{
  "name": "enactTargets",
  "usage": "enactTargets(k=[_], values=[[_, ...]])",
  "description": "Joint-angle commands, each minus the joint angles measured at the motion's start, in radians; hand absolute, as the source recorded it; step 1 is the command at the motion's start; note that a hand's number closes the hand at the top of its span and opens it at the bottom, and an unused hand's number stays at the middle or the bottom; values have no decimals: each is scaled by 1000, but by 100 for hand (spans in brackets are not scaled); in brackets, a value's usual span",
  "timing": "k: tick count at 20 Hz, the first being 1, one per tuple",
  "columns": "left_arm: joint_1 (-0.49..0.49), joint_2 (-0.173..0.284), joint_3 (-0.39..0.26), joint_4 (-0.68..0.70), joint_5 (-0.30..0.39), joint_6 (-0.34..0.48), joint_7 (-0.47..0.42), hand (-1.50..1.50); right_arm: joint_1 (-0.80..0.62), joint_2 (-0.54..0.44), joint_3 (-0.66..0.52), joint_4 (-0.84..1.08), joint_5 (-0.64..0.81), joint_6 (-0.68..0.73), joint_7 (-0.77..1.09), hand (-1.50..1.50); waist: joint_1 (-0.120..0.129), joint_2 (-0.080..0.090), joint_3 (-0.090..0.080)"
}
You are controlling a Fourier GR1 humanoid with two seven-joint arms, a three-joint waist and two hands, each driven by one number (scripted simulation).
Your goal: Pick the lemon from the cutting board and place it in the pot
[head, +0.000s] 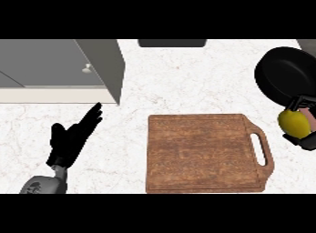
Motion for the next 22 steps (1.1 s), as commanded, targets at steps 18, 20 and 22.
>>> enactTargets(k=[18, 20, 22], values=[[-29, -12, -19, 12, -8, -14, -5, 0, -60, -469, -43, 39, -19, 135, -323, 150, 60, 15, 5], [-56, -17, -20, 15, -5, -15, 14, 0, -92, -495, -35, 51, -19, 149, -309, 150, 70, 16, 3], [-56, -26, -29, 17, -12, -12, 7, 0, -103, -502, -18, 49, -8, 136, -325, 150, 77, 17, 2]])
